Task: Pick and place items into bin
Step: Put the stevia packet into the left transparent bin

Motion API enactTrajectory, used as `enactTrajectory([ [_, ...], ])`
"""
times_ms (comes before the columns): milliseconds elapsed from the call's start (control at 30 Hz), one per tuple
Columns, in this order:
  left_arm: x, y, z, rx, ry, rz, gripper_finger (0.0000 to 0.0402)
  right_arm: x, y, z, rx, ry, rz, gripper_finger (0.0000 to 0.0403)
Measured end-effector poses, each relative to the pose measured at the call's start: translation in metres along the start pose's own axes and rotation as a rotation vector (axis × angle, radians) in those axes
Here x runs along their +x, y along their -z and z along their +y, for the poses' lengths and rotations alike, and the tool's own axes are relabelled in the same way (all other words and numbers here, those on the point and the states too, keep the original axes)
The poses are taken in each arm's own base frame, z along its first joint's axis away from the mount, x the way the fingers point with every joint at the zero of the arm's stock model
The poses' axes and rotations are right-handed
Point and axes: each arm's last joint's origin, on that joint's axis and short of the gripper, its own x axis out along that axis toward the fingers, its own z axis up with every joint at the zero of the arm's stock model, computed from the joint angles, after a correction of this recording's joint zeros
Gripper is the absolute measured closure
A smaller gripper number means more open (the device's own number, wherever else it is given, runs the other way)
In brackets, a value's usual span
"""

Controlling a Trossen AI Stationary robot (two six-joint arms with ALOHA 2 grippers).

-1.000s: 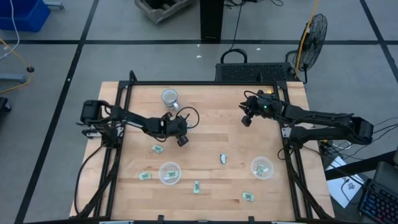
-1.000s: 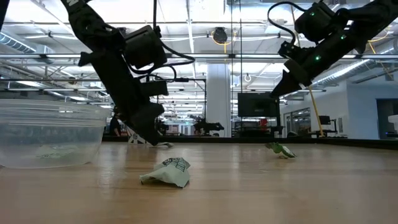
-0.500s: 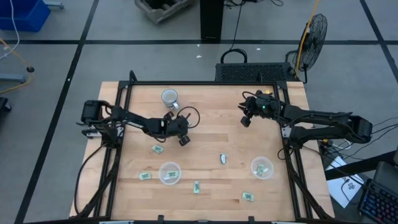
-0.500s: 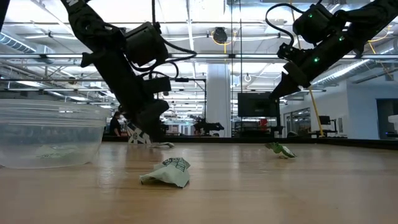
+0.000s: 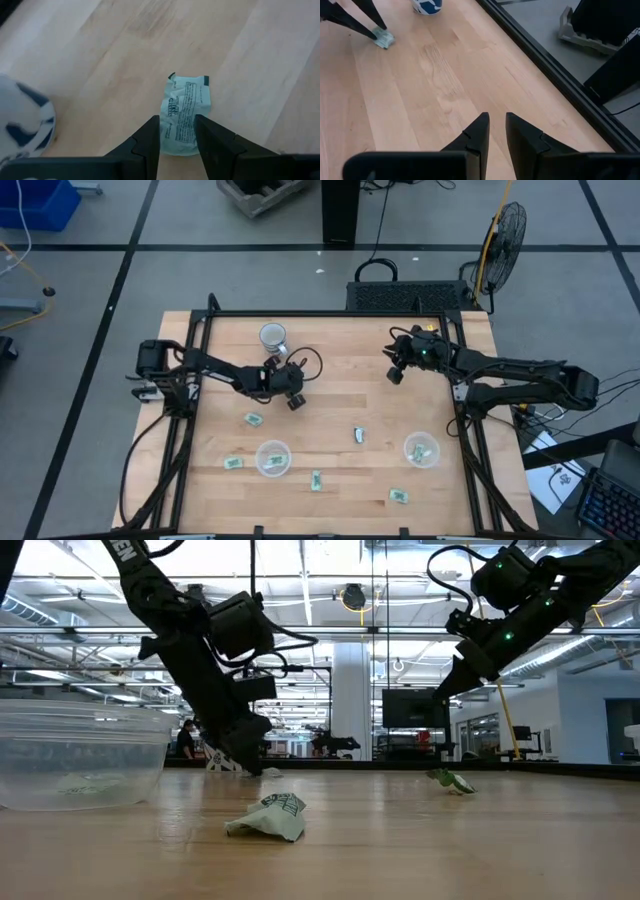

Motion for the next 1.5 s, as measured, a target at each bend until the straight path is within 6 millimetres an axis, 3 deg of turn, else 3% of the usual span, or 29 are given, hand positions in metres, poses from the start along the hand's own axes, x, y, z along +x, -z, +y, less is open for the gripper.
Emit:
enactTrajectory([
  [300,0.011,0.005,-0.003,-0.008,-0.017,0.015,0.0278,0.000,0.000,0.000,0.000,0.000,0.000,0.0344],
  [567,0.011,0.006,-0.005,-0.010,0.019,0.021,0.0387,0.000,0.000,0.000,0.000,0.000,0.000,0.0344],
  [733,0.000,-0.001,-0.004,-0.024,0.029,-0.004,0.0394,0.000,0.000,0.000,0.000,0.000,0.000,0.0344],
  [833,-0.023,-0.011,-0.002,-0.024,0.050,-0.036,0.0397,0.000,0.000,0.000,0.000,-0.001,0.000,0.0344],
  [967,-0.073,-0.028,-0.001,-0.024,0.133,-0.084,0.0398,0.000,0.001,0.000,-0.001,-0.001,0.007,0.0344],
  [1133,-0.139,-0.029,-0.024,0.021,0.435,-0.089,0.0398,0.000,0.001,0.000,-0.001,-0.002,0.008,0.0344],
  [1267,-0.175,0.002,-0.055,0.119,0.540,0.021,0.0398,0.000,0.001,0.000,0.002,-0.002,0.009,0.0344],
  [1367,-0.195,0.023,-0.072,0.066,0.563,0.091,0.0399,0.000,0.001,0.000,0.002,-0.002,0.008,0.0344],
  [1500,-0.199,0.047,-0.091,-0.046,0.527,0.155,0.0399,0.000,0.001,0.000,0.002,-0.004,0.007,0.0344],
])
